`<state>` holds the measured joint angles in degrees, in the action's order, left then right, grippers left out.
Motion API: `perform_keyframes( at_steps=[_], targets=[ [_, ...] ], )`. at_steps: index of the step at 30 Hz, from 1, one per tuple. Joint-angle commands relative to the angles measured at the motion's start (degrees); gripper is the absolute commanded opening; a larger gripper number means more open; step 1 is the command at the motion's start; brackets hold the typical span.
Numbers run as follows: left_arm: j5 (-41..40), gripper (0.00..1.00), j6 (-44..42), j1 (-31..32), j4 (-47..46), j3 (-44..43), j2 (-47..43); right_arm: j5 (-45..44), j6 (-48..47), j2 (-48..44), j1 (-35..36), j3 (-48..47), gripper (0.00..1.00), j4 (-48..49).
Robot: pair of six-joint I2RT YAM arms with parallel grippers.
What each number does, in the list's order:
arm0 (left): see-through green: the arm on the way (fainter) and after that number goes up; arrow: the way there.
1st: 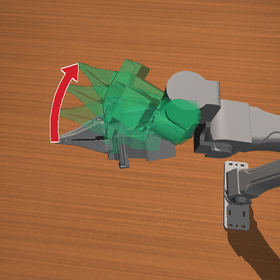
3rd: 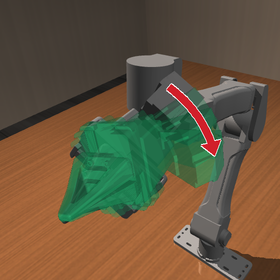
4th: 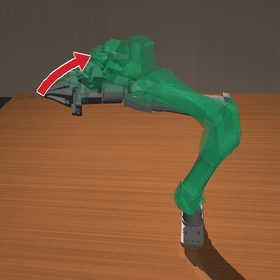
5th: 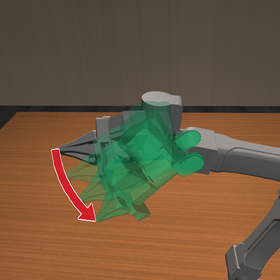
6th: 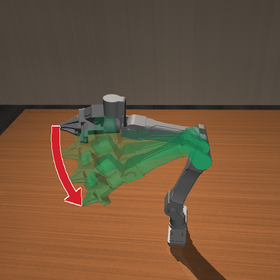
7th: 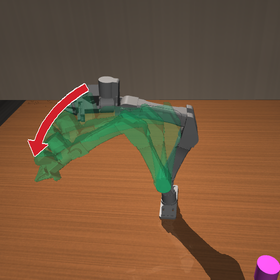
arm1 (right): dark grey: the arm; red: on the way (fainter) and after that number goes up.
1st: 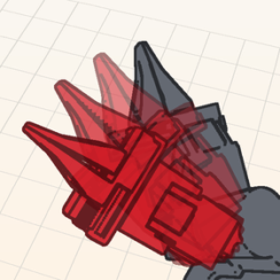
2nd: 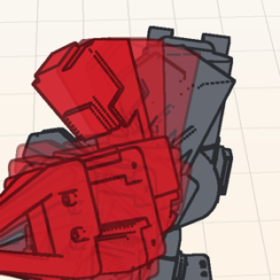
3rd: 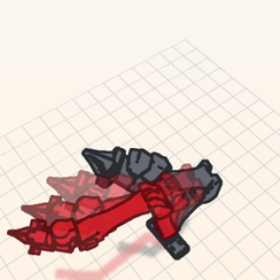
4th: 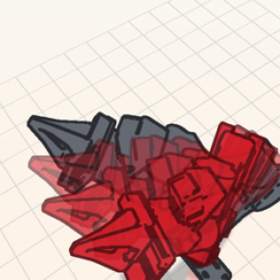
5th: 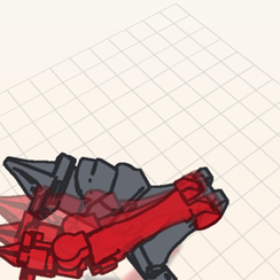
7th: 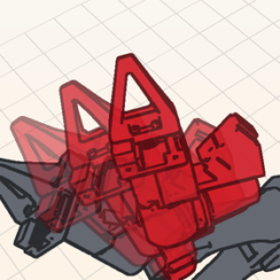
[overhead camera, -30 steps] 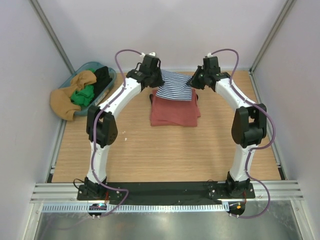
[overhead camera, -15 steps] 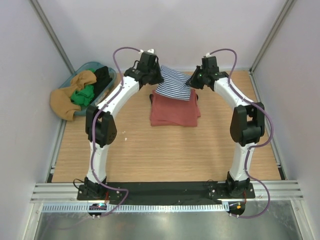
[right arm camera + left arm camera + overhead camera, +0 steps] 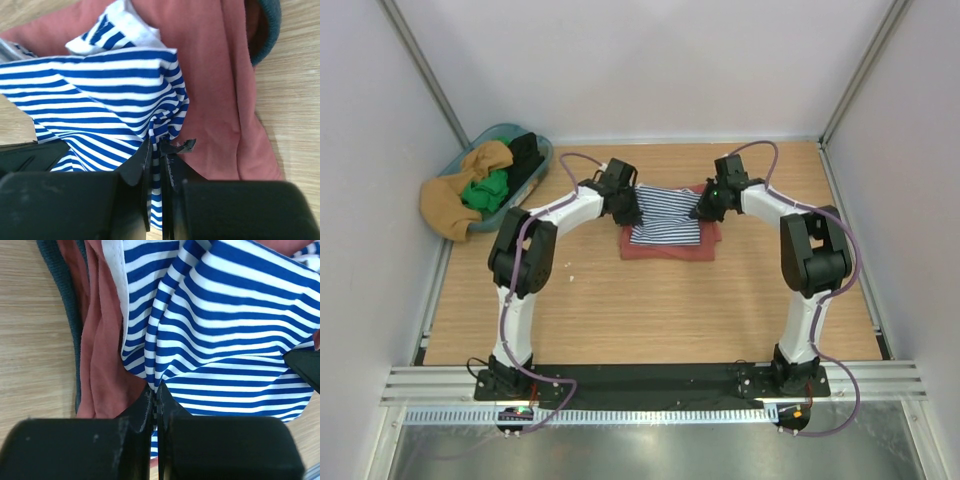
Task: Fold and stack the tank tops
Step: Neatly place the folded tank top to the corner
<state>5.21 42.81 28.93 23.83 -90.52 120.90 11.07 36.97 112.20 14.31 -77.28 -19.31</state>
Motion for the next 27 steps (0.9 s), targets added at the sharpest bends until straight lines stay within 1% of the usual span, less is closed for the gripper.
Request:
perform_keyframes(
  at_steps=[1, 4, 6, 12, 14, 18, 21, 22, 24, 25, 27],
  targets=[
    [-1.8, 0.0, 0.1, -0.5, -0.9, 0.1, -4.5, -3.0, -2.2, -4.4, -0.2, -0.9, 0.07, 0.2],
    [-1.1, 0.0, 0.2, -0.5, 0.1, -1.4, -3.9, -3.2, -2.3, -4.4, -0.2, -2.8, 0.08, -1.3],
    [0.0, 0.0, 0.3, -0.5, 2.1, -2.8, -3.8, -3.2, -2.3, -4.6, -0.1, -3.8, 0.05, -2.6],
    [1.7, 0.0, 1.6, -0.9, 8.0, -5.7, -4.0, -6.2, -3.4, -5.9, 0.1, -8.1, 0.03, -9.2],
    [2.7, 0.0, 2.5, -1.1, 8.8, -5.6, -3.8, -6.4, -3.7, -5.3, 0.0, -8.8, 0.03, -10.8],
    [1.6, 0.02, 2.8, -1.1, 8.9, -4.0, -3.5, -5.1, -4.4, -2.7, 0.0, -9.2, 0.05, -11.0],
    [0.1, 0.06, 2.8, -1.1, 7.9, -2.1, -3.9, -4.8, -4.2, -1.5, 0.0, -7.7, 0.09, -8.5],
    [-1.9, 0.08, 2.6, -1.1, 7.6, -1.8, -4.1, -4.7, -4.1, -1.1, 0.1, -7.5, 0.1, -7.9],
    [-3.1, 0.19, 2.1, -1.1, 7.1, -0.6, -4.4, -4.5, -4.1, -0.3, 0.0, -6.7, 0.14, -6.5],
    [-4.3, 0.27, 1.8, -1.1, 7.0, -0.4, -4.5, -4.6, -4.0, -0.2, 0.0, -6.3, 0.22, -6.0],
    [-6.3, 0.35, 1.2, -1.1, 6.9, 0.5, -5.1, -4.5, -4.1, -0.8, 0.1, -5.2, 0.32, -4.5]
  ],
)
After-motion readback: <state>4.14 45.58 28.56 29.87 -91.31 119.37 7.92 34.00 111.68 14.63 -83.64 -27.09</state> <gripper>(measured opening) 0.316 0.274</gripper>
